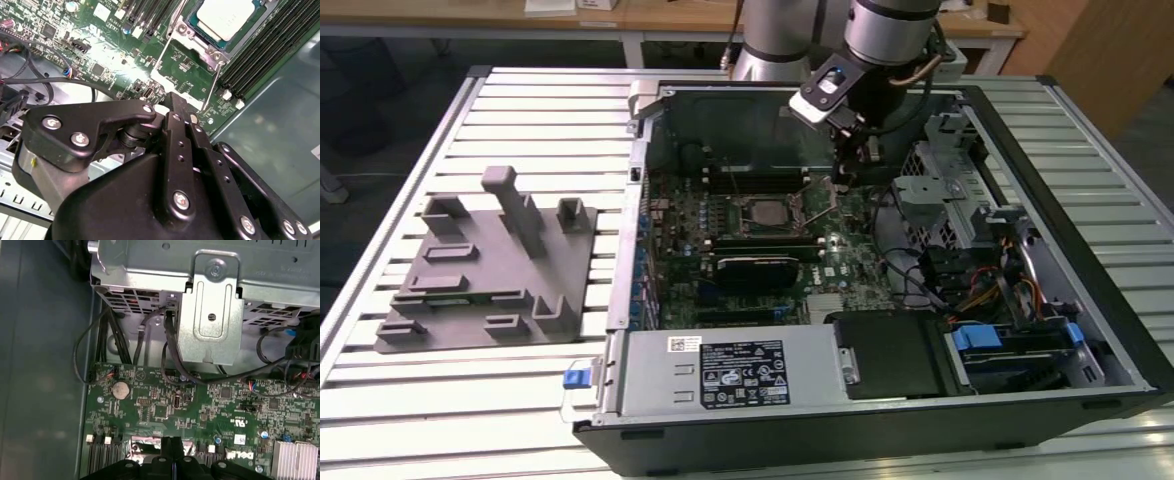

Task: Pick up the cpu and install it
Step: 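Close the cpu cover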

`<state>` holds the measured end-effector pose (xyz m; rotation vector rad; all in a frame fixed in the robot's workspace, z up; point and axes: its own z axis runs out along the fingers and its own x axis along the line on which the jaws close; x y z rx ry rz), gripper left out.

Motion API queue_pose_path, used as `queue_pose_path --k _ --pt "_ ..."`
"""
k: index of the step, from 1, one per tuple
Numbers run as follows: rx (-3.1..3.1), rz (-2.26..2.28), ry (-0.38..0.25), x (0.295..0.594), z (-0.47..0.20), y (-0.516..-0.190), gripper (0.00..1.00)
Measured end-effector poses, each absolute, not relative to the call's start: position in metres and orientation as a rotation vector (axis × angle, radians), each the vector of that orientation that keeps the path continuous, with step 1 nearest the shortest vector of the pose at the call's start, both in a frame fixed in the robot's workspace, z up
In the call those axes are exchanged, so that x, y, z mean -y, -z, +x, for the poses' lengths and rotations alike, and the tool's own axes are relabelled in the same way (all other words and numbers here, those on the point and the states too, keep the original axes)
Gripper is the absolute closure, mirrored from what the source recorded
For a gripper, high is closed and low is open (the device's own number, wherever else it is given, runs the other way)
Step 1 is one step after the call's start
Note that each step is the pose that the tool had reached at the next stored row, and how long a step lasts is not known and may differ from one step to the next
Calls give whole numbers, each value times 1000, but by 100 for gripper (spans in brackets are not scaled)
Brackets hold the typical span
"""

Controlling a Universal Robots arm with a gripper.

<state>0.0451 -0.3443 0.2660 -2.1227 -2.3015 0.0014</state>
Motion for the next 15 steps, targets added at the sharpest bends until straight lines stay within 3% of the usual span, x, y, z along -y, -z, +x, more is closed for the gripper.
queue_pose_path --k 15 --pt "2318 -2104 0 342 59 -258 89"
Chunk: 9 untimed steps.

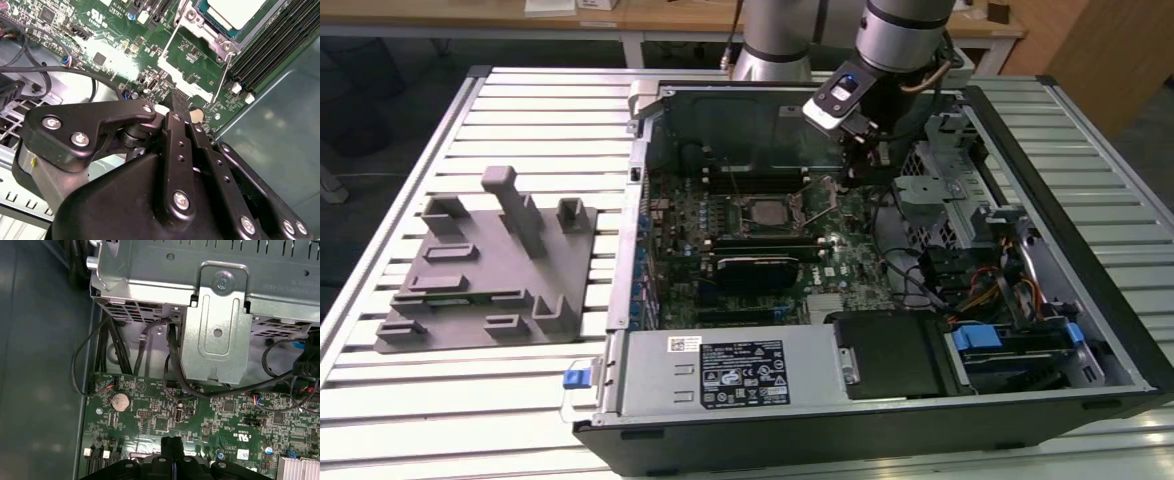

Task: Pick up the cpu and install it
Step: 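Close the cpu cover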

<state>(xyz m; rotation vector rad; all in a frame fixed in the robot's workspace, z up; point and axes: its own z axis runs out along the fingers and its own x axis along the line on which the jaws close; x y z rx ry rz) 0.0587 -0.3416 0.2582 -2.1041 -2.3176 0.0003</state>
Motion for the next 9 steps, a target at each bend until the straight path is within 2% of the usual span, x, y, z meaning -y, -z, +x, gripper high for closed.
queue_pose_path --k 9 --pt "2324 -2098 -1 339 60 -246 89"
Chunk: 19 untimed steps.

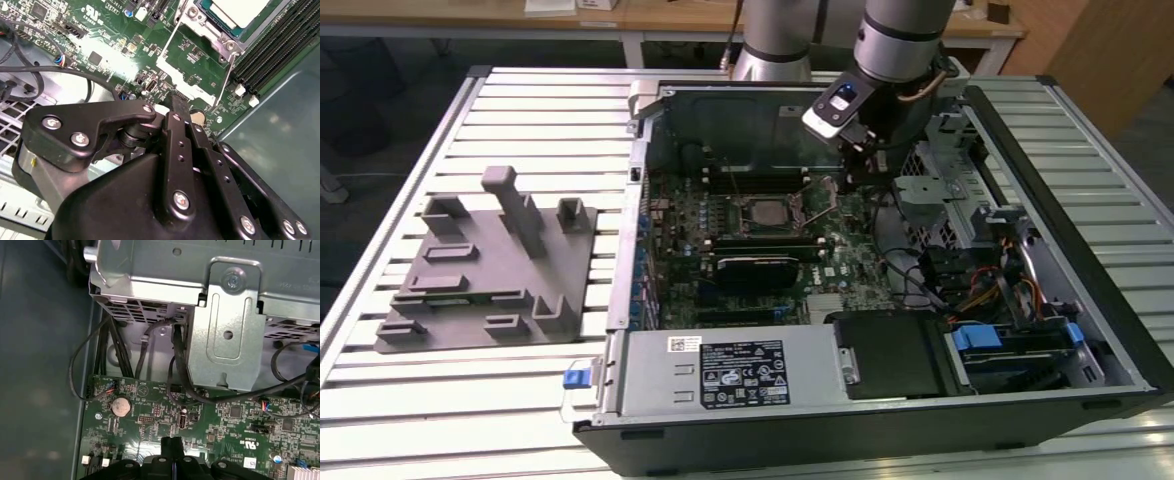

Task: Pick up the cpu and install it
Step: 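Close the cpu cover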

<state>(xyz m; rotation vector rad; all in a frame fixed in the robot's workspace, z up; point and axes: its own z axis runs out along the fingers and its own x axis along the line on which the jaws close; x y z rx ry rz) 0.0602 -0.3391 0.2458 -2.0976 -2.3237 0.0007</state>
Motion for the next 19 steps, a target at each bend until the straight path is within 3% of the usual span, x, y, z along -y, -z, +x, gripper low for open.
queue_pose_path --k 19 --pt "2321 -2094 7 339 39 -243 89"
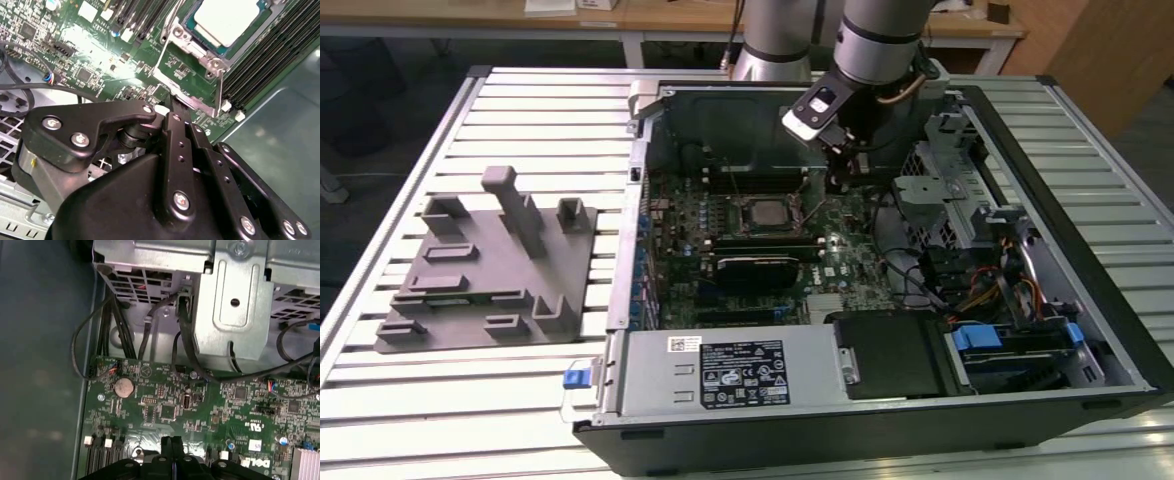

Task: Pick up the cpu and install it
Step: 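Close the cpu cover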

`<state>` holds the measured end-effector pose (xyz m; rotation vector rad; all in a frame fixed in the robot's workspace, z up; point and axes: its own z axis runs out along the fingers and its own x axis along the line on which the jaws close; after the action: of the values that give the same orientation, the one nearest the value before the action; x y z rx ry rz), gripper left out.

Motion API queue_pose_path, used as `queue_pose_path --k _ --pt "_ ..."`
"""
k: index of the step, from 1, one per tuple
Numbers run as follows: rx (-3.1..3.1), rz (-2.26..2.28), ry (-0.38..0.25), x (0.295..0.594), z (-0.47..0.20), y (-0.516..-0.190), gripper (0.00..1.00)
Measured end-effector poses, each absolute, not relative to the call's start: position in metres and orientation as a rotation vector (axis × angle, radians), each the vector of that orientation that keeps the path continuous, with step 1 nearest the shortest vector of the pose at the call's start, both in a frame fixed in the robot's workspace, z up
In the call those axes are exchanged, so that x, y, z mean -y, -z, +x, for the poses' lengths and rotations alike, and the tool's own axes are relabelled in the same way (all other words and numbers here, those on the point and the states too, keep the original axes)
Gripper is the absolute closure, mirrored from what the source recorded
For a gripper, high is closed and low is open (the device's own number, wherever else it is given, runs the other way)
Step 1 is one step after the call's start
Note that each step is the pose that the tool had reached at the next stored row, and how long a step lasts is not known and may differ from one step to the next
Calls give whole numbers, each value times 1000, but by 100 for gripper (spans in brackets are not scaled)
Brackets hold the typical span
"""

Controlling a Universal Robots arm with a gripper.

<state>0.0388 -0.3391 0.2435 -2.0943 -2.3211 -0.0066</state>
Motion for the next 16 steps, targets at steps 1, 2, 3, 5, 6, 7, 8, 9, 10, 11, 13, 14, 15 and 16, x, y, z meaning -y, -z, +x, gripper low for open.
queue_pose_path --k 1,2,3,5,6,7,8,9,10,11,13,14,15,16 --pt "2321 -2094 8 339 37 -243 89" --pt "2320 -2094 8 339 36 -243 89" --pt "2320 -2094 8 339 34 -244 89" --pt "2321 -2094 9 339 31 -244 89" --pt "2321 -2094 9 339 29 -244 89" --pt "2321 -2094 10 339 27 -244 89" --pt "2321 -2094 10 339 25 -244 89" --pt "2321 -2094 11 339 23 -244 89" --pt "2322 -2095 11 339 22 -244 89" --pt "2322 -2095 11 339 20 -243 89" --pt "2322 -2095 12 339 18 -243 89" --pt "2322 -2095 12 339 16 -243 89" --pt "2322 -2095 12 339 15 -243 89" --pt "2322 -2095 12 339 13 -243 89"
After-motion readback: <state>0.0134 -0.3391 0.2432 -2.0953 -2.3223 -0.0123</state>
